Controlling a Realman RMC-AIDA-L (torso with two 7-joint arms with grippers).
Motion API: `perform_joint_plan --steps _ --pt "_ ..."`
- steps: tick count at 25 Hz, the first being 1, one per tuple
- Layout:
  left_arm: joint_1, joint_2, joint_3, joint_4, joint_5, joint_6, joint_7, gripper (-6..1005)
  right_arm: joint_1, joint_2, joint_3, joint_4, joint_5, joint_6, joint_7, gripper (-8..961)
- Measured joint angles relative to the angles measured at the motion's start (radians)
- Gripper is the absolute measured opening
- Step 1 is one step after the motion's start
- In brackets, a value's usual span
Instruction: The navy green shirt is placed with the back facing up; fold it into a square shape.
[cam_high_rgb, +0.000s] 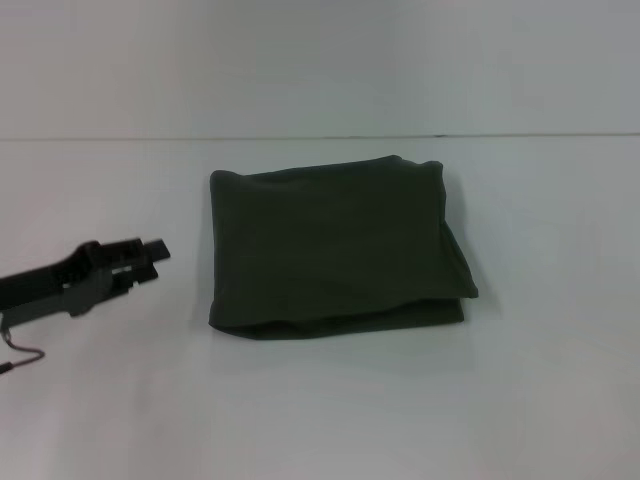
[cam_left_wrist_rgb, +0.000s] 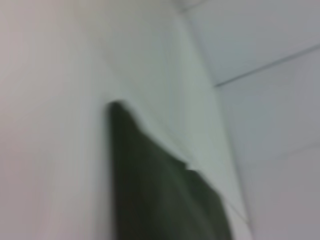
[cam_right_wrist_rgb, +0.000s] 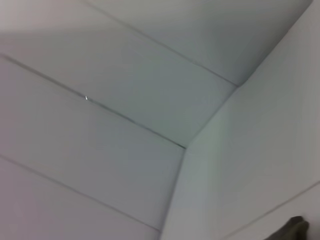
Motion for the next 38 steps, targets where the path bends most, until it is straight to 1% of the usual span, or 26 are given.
perform_joint_plan --steps 1,3,5,6,8,10,11,13,15,17,19,21,22,23,24,26,28,31,33,38 --pt "-0.003 0.006 -0.029 -0.001 -0.003 0.043 0.055 273 0.002 -0.001 -0.002 -0.005 -0.013 0.0 -0.019 947" --pt "-0.012 0.013 -0.054 -0.001 -0.003 0.113 0.14 426 0.006 -0.001 -0.006 -0.023 -0.05 0.0 -0.037 947" --pt "-0.03 0.03 -0.052 0.004 0.015 0.191 0.243 521 0.013 -0.003 -0.023 -0.054 -0.108 0.002 -0.066 947" --pt "-0.03 0.03 -0.052 0.004 0.015 0.191 0.243 568 0.018 -0.005 -0.035 -0.073 -0.141 0.002 -0.092 947" --pt "-0.045 0.043 -0.044 0.015 0.043 0.23 0.311 663 0.026 -0.008 -0.062 -0.117 -0.187 -0.001 -0.149 947" --pt "-0.067 0.052 -0.035 0.036 0.074 0.258 0.373 703 0.035 -0.005 -0.12 -0.197 -0.229 -0.018 -0.237 947" --pt "-0.081 0.055 -0.026 0.056 0.093 0.262 0.4 723 0.041 0.002 -0.159 -0.241 -0.246 -0.026 -0.28 947" --pt "-0.108 0.059 -0.008 0.089 0.131 0.258 0.441 763 0.057 0.027 -0.242 -0.308 -0.268 -0.035 -0.338 947" --pt "-0.138 0.062 0.01 0.114 0.169 0.247 0.469 803 0.087 0.058 -0.316 -0.343 -0.286 -0.024 -0.368 947" --pt "-0.171 0.063 0.029 0.131 0.211 0.238 0.507 843 0.118 0.086 -0.345 -0.345 -0.312 -0.007 -0.38 947" --pt "-0.191 0.058 0.043 0.145 0.234 0.231 0.532 883 0.143 0.122 -0.352 -0.342 -0.337 0.0 -0.401 947" --pt "-0.199 0.043 0.058 0.16 0.253 0.221 0.564 904 0.149 0.156 -0.362 -0.351 -0.355 0.0 -0.434 946" --pt "-0.197 0.026 0.061 0.169 0.257 0.201 0.592 915 0.149 0.169 -0.369 -0.357 -0.365 0.001 -0.45 946" --pt "-0.197 0.026 0.061 0.169 0.257 0.201 0.592 925 0.147 0.183 -0.38 -0.367 -0.379 0.005 -0.465 946" --pt "-0.195 0.019 0.061 0.174 0.257 0.192 0.603 936 0.146 0.191 -0.391 -0.373 -0.393 0.013 -0.478 946" --pt "-0.195 0.004 0.066 0.18 0.257 0.186 0.616 936 0.146 0.197 -0.408 -0.376 -0.405 0.028 -0.487 946" --pt "-0.201 -0.001 0.106 0.181 0.258 0.186 0.608 936 0.15 0.198 -0.416 -0.37 -0.404 0.035 -0.494 946" --pt "-0.206 -0.001 0.138 0.182 0.259 0.186 0.586 937 0.148 0.2 -0.416 -0.367 -0.377 0.048 -0.511 946" --pt "-0.208 -0.002 0.142 0.183 0.259 0.19 0.577 937 0.142 0.202 -0.41 -0.365 -0.351 0.057 -0.534 946" --pt "-0.222 -0.014 0.145 0.183 0.258 0.197 0.574 937 0.139 0.202 -0.41 -0.354 -0.308 0.063 -0.58 946"
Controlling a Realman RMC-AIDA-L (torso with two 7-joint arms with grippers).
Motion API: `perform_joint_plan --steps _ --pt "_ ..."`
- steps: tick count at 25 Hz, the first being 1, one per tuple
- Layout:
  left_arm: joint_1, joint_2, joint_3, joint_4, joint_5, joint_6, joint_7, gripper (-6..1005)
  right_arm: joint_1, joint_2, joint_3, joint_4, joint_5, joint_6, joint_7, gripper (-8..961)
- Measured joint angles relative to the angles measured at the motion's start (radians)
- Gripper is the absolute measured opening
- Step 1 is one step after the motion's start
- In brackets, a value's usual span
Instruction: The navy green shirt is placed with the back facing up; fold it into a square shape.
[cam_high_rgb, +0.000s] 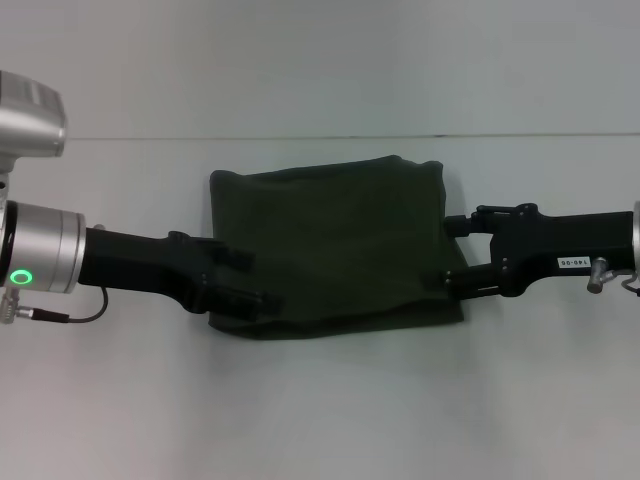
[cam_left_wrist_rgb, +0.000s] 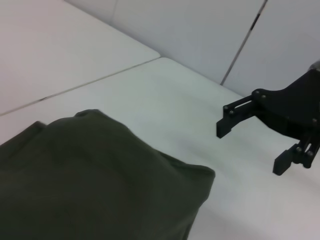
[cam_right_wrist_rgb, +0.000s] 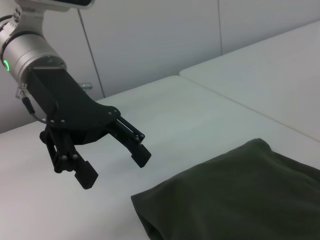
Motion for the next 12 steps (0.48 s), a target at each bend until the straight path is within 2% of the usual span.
perform_joint_plan --steps 6,12 --pt "-0.006 -0.015 -0.005 0.042 -0.003 0.031 -0.008 937 0.005 -0.001 -0.005 -0.002 -0.002 0.016 -0.014 946" --pt "-0.012 -0.016 -0.01 0.054 -0.006 0.021 -0.045 936 0.009 0.0 -0.006 0.001 -0.002 0.016 -0.015 946"
